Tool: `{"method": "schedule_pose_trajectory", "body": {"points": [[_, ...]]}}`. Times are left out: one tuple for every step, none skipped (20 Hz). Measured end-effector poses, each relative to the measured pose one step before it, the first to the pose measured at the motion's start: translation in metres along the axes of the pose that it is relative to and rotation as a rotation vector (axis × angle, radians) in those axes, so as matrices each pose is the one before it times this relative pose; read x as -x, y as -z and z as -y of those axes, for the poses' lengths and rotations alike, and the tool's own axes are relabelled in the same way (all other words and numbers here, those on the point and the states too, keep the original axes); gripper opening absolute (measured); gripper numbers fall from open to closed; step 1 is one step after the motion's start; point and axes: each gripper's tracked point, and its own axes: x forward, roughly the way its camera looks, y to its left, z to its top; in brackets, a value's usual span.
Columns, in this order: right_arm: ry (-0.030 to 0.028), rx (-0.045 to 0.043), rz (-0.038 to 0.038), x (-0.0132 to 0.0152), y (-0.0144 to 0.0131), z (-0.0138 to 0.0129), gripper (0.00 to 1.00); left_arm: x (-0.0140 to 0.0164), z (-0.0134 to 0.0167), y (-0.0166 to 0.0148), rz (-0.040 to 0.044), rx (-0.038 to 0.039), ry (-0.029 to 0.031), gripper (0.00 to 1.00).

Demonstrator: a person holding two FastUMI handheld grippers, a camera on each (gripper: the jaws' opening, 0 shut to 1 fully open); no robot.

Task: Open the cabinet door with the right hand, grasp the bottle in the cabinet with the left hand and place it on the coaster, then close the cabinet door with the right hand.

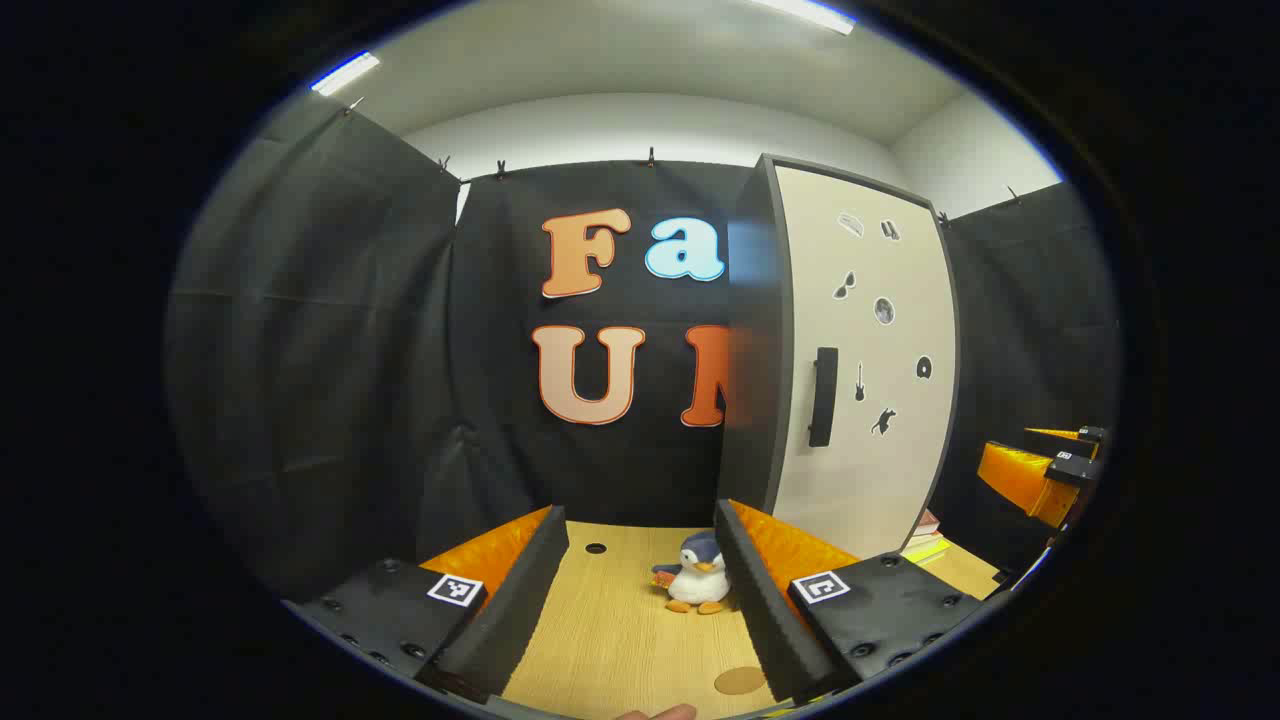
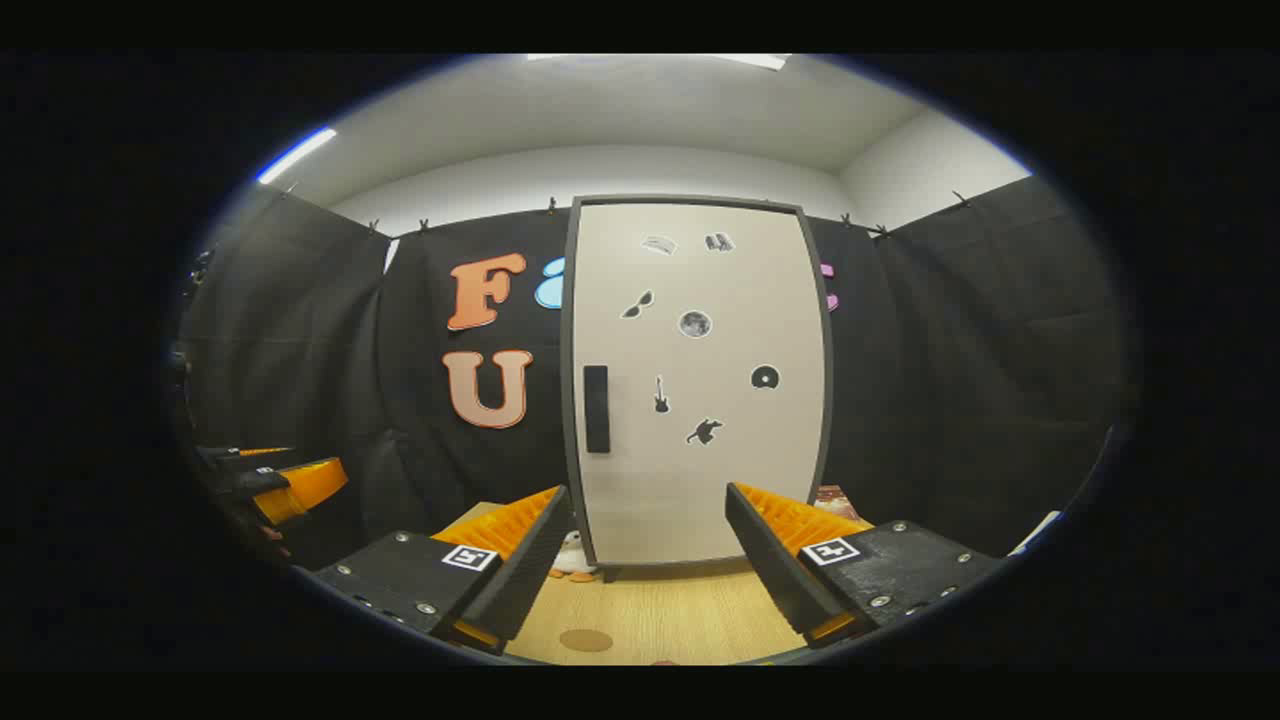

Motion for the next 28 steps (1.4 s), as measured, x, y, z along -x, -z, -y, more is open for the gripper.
{"method": "schedule_pose_trajectory", "body": {"points": [[-0.00026, -0.00045, -0.00264, -0.00045, 0.00109, 0.00024, 0.95, -0.00058, 0.00013, 0.00046, -0.00107, -0.00047, -0.00150, 0.99], [-0.00197, -0.00160, -0.00064, -0.00204, -0.00006, -0.00062, 0.95, -0.00138, -0.00086, 0.00101, -0.00121, -0.00082, -0.00225, 0.96], [-0.00584, -0.00170, -0.00432, -0.00148, 0.00084, -0.00143, 0.95, 0.00002, 0.00037, -0.00001, -0.00192, -0.00051, -0.00177, 0.96], [-0.00433, -0.00323, -0.00148, -0.00044, 0.00035, -0.00065, 0.95, -0.00181, -0.00053, 0.00049, -0.00093, 0.00113, -0.00271, 0.99], [-0.00026, 0.00050, 0.00232, -0.00078, -0.00138, -0.00058, 0.95, -0.00045, 0.00041, 0.00033, 0.00022, 0.00116, -0.00046, 0.99], [-0.00114, 0.00230, 0.00197, -0.00097, -0.00083, 0.00055, 0.95, 0.00031, -0.00062, 0.00035, -0.00040, 0.00015, -0.00131, 0.99], [0.00037, 0.00103, -0.00030, 0.00021, 0.00116, -0.00013, 0.95, -0.00212, 0.00095, 0.00004, -0.00076, -0.00055, 0.00059, 0.99], [-0.00153, 0.00080, -0.00174, -0.00171, 0.00026, 0.00030, 0.95, -0.00117, 0.00078, -0.00022, -0.00042, -0.00065, 0.00003, 0.99], [0.00083, -0.00075, -0.00252, -0.00087, 0.00046, -0.00032, 0.95, -0.00059, 0.00088, 0.00017, -0.00049, -0.00052, 0.00038, 0.99], [0.00035, -0.00055, -0.00160, -0.00058, 0.00035, 0.00124, 0.95, 0.00086, -0.00003, 0.00126, -0.00137, -0.00129, 0.00092, 0.99], [0.00220, -0.00079, -0.00086, -0.00045, 0.00049, 0.00033, 0.95, -0.00089, 0.00043, 0.00068, -0.00129, -0.00166, 0.00051, 0.98], [0.00180, -0.00109, -0.00145, 0.00007, 0.00092, 0.00044, 0.95, -0.00055, -0.00039, -0.00025, 0.00033, -0.00155, 0.00088, 0.97], [0.00227, -0.00004, -0.00108, -0.00060, 0.00071, 0.00070, 0.95, -0.00096, -0.00015, 0.00149, -0.00157, -0.00093, -0.00123, 0.97], [0.00153, -0.00015, -0.00261, -0.00102, 0.00126, 0.00118, 0.95, -0.00083, 0.00063, 0.00057, -0.00207, -0.00009, -0.00005, 0.99], [0.00148, -0.00072, 0.00018, 0.00084, 0.00007, -0.00006, 0.95, -0.00112, -0.00065, 0.00067, -0.00101, -0.00064, -0.00066, 0.96], [0.00081, -0.00043, -0.00026, -0.00111, 0.00069, 0.00035, 0.95, -0.00026, -0.00176, 0.00018, -0.00086, -0.00071, -0.00256, 0.99], [0.00058, -0.00018, 0.00018, -0.00074, 0.00018, -0.00056, 0.95, 0.00030, -0.00132, 0.00044, -0.00094, 0.00040, -0.00228, 0.99], [-0.00050, -0.00021, -0.00277, -0.00104, 0.00107, -0.00069, 0.95, -0.00148, -0.00039, 0.00068, -0.00219, 0.00138, -0.00095, 0.99], [-0.00131, -0.00027, -0.00188, -0.00195, 0.00038, -0.00084, 0.95, -0.00085, -0.00150, 0.00132, -0.00229, 0.00127, -0.00171, 0.99], [-0.00079, 0.00009, -0.00007, -0.00113, 0.00069, -0.00113, 0.95, -0.00015, -0.00059, 0.00039, -0.00206, 0.00078, -0.00163, 0.99], [-0.00172, 0.00096, -0.00010, -0.00086, -0.00002, -0.00090, 0.95, -0.00076, -0.00136, 0.00084, -0.00131, 0.00035, -0.00038, 0.99], [-0.00124, 0.00187, -0.00028, -0.00124, 0.00065, -0.00064, 0.95, -0.00033, -0.00091, 0.00074, -0.00113, -0.00051, 0.00003, 0.99], [-0.00103, 0.00046, -0.00173, -0.00131, -0.00065, -0.00095, 0.95, -0.00184, 0.00080, 0.00070, -0.00119, -0.00075, 0.00004, 0.99], [-0.00208, -0.00054, -0.00057, -0.00180, 0.00090, -0.00138, 0.95, 0.00000, -0.00049, 0.00020, 0.00008, -0.00104, 0.00096, 0.98], [-0.00154, -0.00072, -0.00026, -0.00261, -0.00001, -0.00129, 0.95, -0.00131, -0.00123, 0.00173, -0.00074, -0.00079, -0.00039, 0.97], [-0.00194, -0.00115, 0.00106, -0.00223, -0.00046, -0.00131, 0.95, -0.00077, -0.00079, 0.00011, -0.00197, -0.00045, -0.00074, 0.97], [-0.00219, -0.00060, 0.00058, -0.00150, -0.00038, -0.00139, 0.95, -0.00094, -0.00010, 0.00062, -0.00116, -0.00026, 0.00102, 0.96], [-0.00234, -0.00118, -0.00011, -0.00295, -0.00057, -0.00153, 0.95, -0.00142, -0.00067, -0.00038, -0.00086, 0.00073, -0.00148, 0.96]]}}
